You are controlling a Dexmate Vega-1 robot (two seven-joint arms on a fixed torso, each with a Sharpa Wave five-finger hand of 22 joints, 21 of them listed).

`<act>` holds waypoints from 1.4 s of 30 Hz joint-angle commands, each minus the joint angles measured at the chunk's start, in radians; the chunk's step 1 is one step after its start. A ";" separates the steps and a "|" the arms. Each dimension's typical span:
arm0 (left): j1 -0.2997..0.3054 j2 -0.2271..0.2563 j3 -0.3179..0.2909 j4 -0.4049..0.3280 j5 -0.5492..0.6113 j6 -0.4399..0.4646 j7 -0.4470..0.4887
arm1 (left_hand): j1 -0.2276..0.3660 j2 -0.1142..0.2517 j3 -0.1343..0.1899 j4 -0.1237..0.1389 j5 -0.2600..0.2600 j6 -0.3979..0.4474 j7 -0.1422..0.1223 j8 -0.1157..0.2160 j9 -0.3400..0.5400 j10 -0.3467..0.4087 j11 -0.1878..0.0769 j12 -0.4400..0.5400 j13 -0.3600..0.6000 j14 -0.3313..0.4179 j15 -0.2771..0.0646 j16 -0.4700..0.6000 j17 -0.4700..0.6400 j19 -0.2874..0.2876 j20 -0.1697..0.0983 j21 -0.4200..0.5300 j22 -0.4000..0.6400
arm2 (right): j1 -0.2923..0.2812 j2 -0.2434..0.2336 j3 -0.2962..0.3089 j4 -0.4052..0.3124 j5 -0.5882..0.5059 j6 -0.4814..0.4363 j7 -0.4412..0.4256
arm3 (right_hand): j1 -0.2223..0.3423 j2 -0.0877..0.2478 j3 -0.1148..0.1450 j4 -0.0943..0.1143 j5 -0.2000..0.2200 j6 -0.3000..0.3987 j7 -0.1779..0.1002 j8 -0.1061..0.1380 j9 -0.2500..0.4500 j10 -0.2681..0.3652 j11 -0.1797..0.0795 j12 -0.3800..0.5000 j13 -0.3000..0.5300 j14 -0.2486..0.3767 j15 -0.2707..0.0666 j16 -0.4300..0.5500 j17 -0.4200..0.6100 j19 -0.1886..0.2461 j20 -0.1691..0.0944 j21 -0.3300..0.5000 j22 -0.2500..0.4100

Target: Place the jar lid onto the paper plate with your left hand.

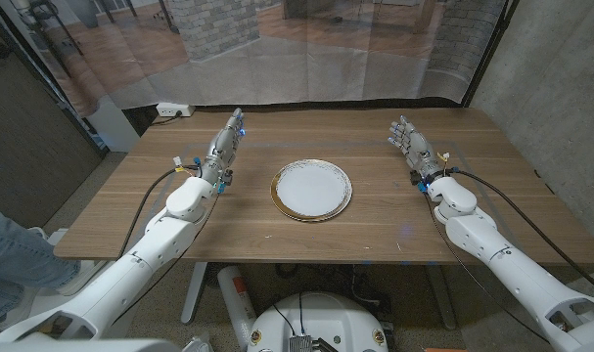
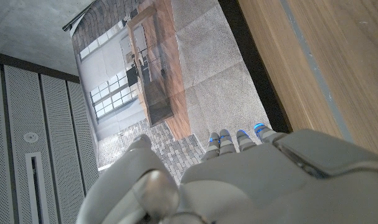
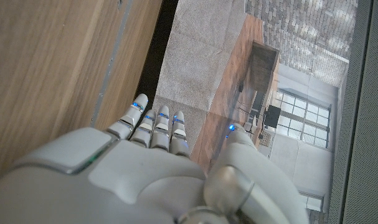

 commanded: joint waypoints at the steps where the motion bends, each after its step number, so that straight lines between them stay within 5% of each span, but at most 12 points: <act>1: 0.048 0.036 -0.022 -0.056 0.030 -0.006 0.032 | 0.017 0.002 0.000 -0.005 0.001 0.008 0.002 0.007 0.003 0.005 0.002 0.004 0.004 0.006 0.000 0.006 0.002 -0.060 0.006 0.007 0.002 | 0.003 -0.007 0.002 -0.003 -0.001 -0.008 0.004 | 0.009 0.002 0.003 -0.006 0.003 0.004 -0.002 0.003 0.003 0.003 0.000 -0.004 0.004 0.005 0.000 -0.001 0.002 0.009 -0.011 -0.001 0.004; 42: 0.180 0.080 -0.096 -0.144 0.253 -0.091 0.197 | 0.052 0.016 0.004 -0.025 -0.008 0.069 -0.007 0.014 0.004 0.057 -0.015 0.010 0.004 0.058 -0.010 0.008 0.002 -0.012 0.012 0.017 0.002 | -0.004 -0.002 0.006 -0.009 0.002 0.003 0.002 | 0.007 0.003 0.001 -0.010 0.002 0.011 -0.003 0.005 0.003 0.014 -0.002 -0.002 0.004 0.014 0.000 0.000 0.003 0.019 -0.011 -0.017 0.005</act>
